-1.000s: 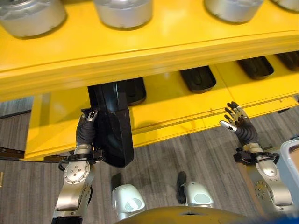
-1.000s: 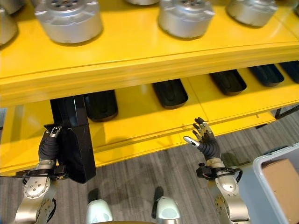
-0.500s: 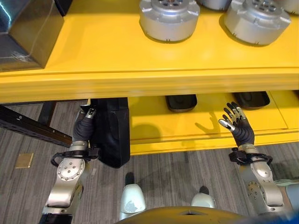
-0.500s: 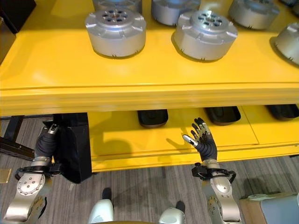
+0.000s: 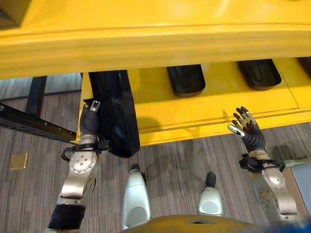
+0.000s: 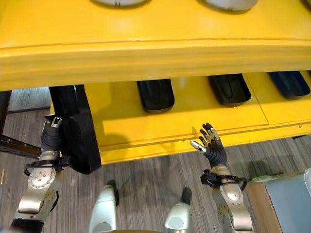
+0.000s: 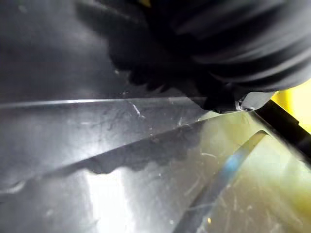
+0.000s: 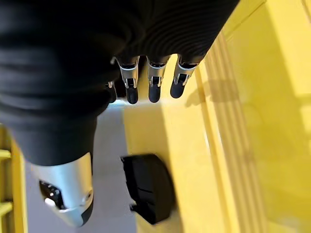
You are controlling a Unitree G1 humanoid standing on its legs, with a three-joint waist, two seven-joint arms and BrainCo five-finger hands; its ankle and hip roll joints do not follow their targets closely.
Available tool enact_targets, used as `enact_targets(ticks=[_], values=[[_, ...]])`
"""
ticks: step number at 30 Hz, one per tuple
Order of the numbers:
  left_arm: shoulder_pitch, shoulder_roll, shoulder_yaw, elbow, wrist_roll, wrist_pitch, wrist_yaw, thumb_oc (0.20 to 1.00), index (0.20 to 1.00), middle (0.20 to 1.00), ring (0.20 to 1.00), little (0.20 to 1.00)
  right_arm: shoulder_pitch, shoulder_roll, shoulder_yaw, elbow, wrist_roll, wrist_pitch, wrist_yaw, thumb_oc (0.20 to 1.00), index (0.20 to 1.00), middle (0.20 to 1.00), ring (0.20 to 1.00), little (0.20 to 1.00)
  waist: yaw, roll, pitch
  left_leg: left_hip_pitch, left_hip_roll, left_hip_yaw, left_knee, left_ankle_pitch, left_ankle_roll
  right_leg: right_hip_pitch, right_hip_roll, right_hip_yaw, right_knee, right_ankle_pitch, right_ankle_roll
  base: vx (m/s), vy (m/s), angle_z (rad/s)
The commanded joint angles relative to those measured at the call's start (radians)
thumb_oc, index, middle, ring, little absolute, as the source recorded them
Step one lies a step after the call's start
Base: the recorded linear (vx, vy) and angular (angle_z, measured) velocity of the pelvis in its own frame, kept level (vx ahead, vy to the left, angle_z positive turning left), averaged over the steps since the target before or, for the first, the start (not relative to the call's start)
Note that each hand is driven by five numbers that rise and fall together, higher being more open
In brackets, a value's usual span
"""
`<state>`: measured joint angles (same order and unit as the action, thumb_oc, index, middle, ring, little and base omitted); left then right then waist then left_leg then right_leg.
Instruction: Move parts from the plastic box to the shelf.
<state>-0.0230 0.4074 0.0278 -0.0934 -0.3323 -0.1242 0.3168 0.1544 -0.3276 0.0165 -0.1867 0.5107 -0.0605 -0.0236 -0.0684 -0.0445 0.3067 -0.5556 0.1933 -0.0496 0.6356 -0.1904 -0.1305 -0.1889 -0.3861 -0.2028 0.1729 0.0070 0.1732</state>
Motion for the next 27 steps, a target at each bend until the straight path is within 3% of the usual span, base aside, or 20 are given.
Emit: enact_targets(ticks=[1,7,8,9,11,12,14,15,20,27], values=[[-0.167,0.006,-0.01,-0.005,-0.02,-0.084,0.093,0.2,0.2,0.2,0.2,0.2,-0.071,-0.016,-0.006,-0.086,0.049,-0.057,-0.045,1.0,1.0,1.0,1.0,1.0,-0.011,-0.024,0.035,0.052,0.013,0.02,-0.064,0.022,0.018,-0.062,-0.066,0.03,0.2,-0.11,0.025,-0.18,-0.061,0.18],[-0.312,-0.006,-0.012,0.027,-0.033,-0.109,0.205,0.2,0.2,0.2,0.2,0.2,-0.171,-0.007,0.05,-0.114,0.066,-0.09,-0.105,1.0,1.0,1.0,1.0,1.0,-0.014,-0.048,0.078,-0.059,0.04,0.002,-0.011,0.033,0.021,-0.225,-0.041,0.055,0.301,-0.133,0.0,-0.12,-0.041,0.0],[-0.335,-0.004,-0.008,0.034,-0.027,-0.112,0.231,0.2,0.2,0.2,0.2,0.2,-0.186,-0.006,0.064,-0.116,0.077,-0.095,-0.111,1.0,1.0,1.0,1.0,1.0,-0.015,-0.049,0.082,-0.059,0.05,0.0,0.004,0.005,0.015,-0.236,-0.035,0.062,0.326,-0.16,0.002,-0.08,-0.024,-0.11],[-0.363,-0.007,-0.013,0.038,-0.031,-0.121,0.251,0.2,0.2,0.2,0.2,0.2,-0.204,-0.004,0.069,-0.12,0.082,-0.1,-0.12,1.0,1.0,1.0,1.0,1.0,-0.017,-0.054,0.09,-0.084,0.048,0.002,0.004,0.032,0.021,-0.261,-0.036,0.063,0.328,-0.14,-0.007,-0.07,-0.012,-0.18],[-0.38,-0.01,-0.015,0.039,-0.037,-0.125,0.257,0.2,0.2,0.2,0.2,0.2,-0.213,-0.004,0.076,-0.122,0.083,-0.103,-0.124,1.0,1.0,1.0,1.0,1.0,-0.019,-0.055,0.094,-0.091,0.048,0.003,0.007,0.033,0.022,-0.272,-0.036,0.065,0.337,-0.142,-0.009,-0.04,0.001,-0.13],[-0.419,-0.005,-0.018,0.05,-0.028,-0.13,0.282,0.2,0.2,0.2,0.2,0.2,-0.228,-0.01,0.092,-0.128,0.093,-0.109,-0.126,1.0,1.0,1.0,1.0,1.0,-0.024,-0.056,0.099,-0.089,0.052,0.0,0.017,0.005,0.017,-0.277,-0.031,0.076,0.355,-0.173,-0.005,0.05,-0.01,-0.03],[-0.436,-0.006,-0.021,0.052,-0.03,-0.132,0.286,0.2,0.2,0.2,0.2,0.2,-0.231,-0.012,0.092,-0.132,0.092,-0.108,-0.127,1.0,1.0,1.0,1.0,1.0,-0.028,-0.056,0.106,-0.109,0.047,0.001,0.015,0.032,0.024,-0.292,-0.034,0.077,0.35,-0.151,-0.013,0.0,0.0,0.0],[-0.477,-0.001,-0.031,0.071,-0.036,-0.14,0.302,0.2,0.2,0.2,0.2,0.2,-0.232,-0.019,0.102,-0.136,0.099,-0.114,-0.123,1.0,1.0,1.0,1.0,1.0,-0.034,-0.055,0.107,-0.11,0.051,-0.002,0.026,0.005,0.015,-0.297,-0.032,0.081,0.371,-0.184,-0.009,0.0,0.0,0.0],[-0.558,0.023,-0.043,0.141,-0.053,-0.152,0.334,0.2,0.2,0.2,0.2,0.2,-0.231,-0.033,0.112,-0.13,0.11,-0.11,-0.121,1.0,1.0,1.0,1.0,1.0,-0.046,-0.053,0.104,-0.136,0.049,-0.007,0.033,0.008,0.012,-0.326,-0.031,0.086,0.39,-0.19,-0.011,0.02,-0.002,0.0],[-0.674,0.143,-0.043,0.271,-0.071,-0.142,0.358,0.2,0.2,0.2,0.2,0.2,-0.229,-0.052,0.118,-0.119,0.123,-0.106,-0.103,1.0,1.0,1.0,1.0,1.0,-0.057,-0.048,0.084,-0.159,0.05,-0.018,0.015,0.023,0.005,-0.345,-0.021,0.081,0.382,-0.187,-0.008,0.01,-0.009,-0.02]])
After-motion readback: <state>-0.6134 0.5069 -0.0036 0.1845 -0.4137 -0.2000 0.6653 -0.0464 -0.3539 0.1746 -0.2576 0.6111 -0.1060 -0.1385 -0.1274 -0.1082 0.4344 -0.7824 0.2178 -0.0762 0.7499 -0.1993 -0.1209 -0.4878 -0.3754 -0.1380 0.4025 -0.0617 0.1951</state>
